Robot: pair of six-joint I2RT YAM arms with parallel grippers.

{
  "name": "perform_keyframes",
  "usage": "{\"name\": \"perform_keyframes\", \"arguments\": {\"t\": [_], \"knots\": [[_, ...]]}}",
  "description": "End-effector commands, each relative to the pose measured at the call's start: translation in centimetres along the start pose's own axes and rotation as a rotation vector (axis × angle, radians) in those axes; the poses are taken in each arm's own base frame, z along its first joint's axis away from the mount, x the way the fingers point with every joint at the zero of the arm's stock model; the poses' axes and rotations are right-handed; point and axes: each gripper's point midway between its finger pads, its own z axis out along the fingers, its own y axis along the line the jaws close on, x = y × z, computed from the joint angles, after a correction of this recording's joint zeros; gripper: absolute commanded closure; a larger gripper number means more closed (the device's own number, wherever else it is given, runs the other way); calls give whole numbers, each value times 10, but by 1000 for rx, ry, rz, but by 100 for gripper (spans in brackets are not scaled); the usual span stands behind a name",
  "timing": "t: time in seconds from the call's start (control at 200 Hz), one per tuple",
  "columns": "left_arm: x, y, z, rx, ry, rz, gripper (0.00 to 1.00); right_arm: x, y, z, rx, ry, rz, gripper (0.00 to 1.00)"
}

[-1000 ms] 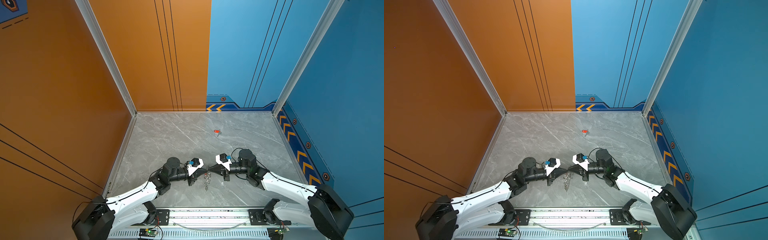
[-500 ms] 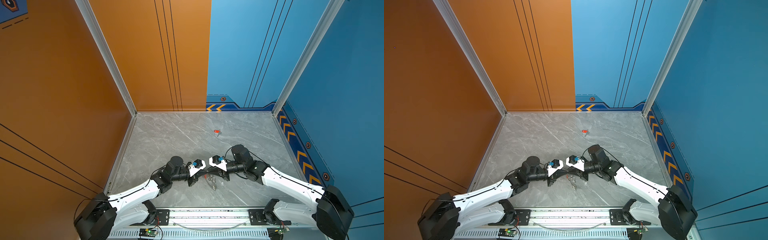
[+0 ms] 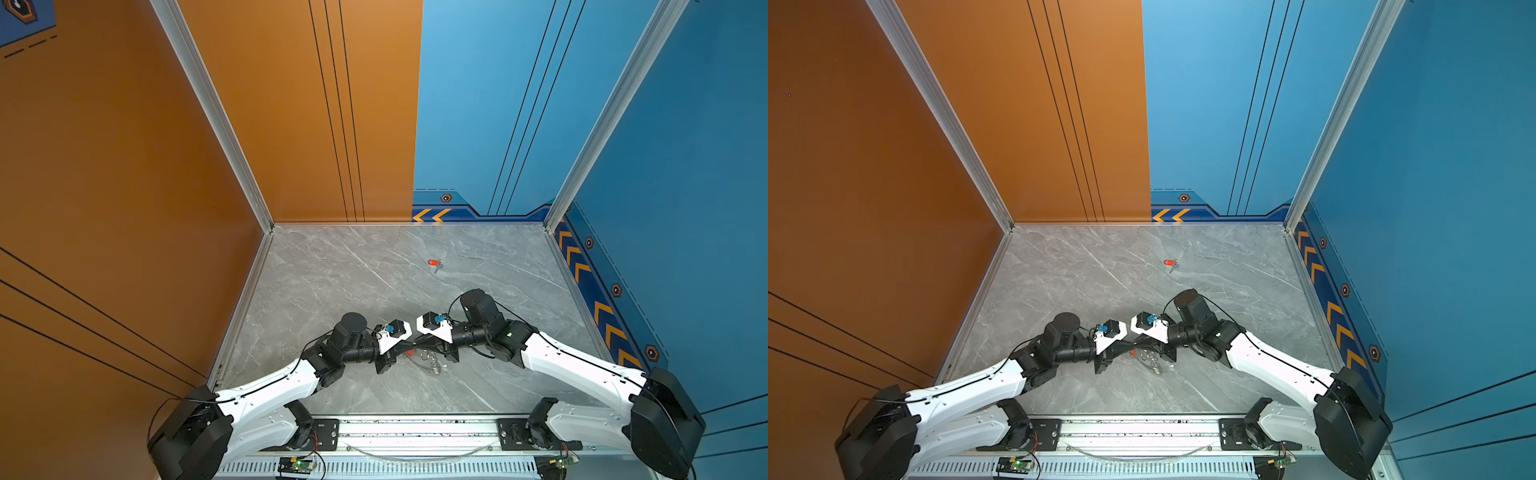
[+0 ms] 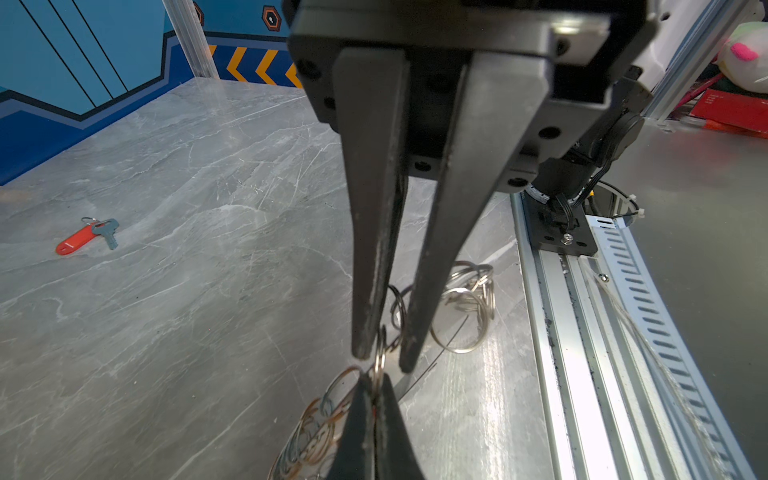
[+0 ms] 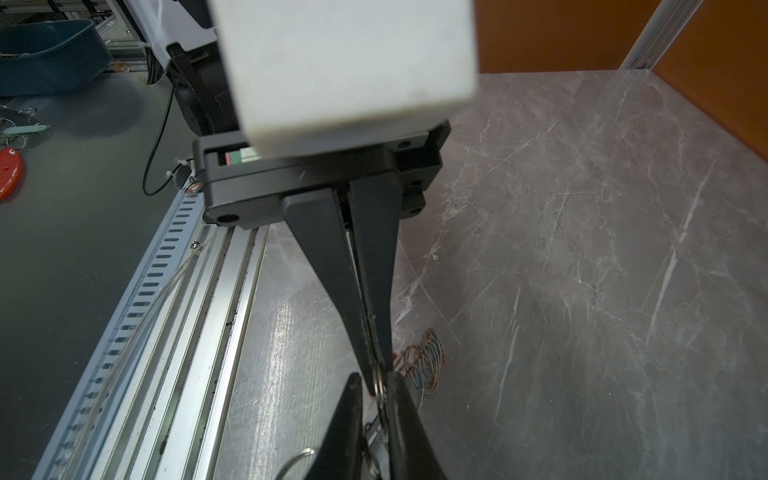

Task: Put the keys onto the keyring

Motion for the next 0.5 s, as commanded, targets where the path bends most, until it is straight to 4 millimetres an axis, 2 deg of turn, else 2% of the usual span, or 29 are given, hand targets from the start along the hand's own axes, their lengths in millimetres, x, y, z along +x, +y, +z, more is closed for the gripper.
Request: {"name": "perform_keyframes", "arguments": {"t": [0.0,0.495], "knots": [[-19,-8,-1,41,-50,43,100,10,-2,5,2,43,24,86],[-21,-10,-6,36,-65,64,100,14,-6,5,19,55,26,85]]}}
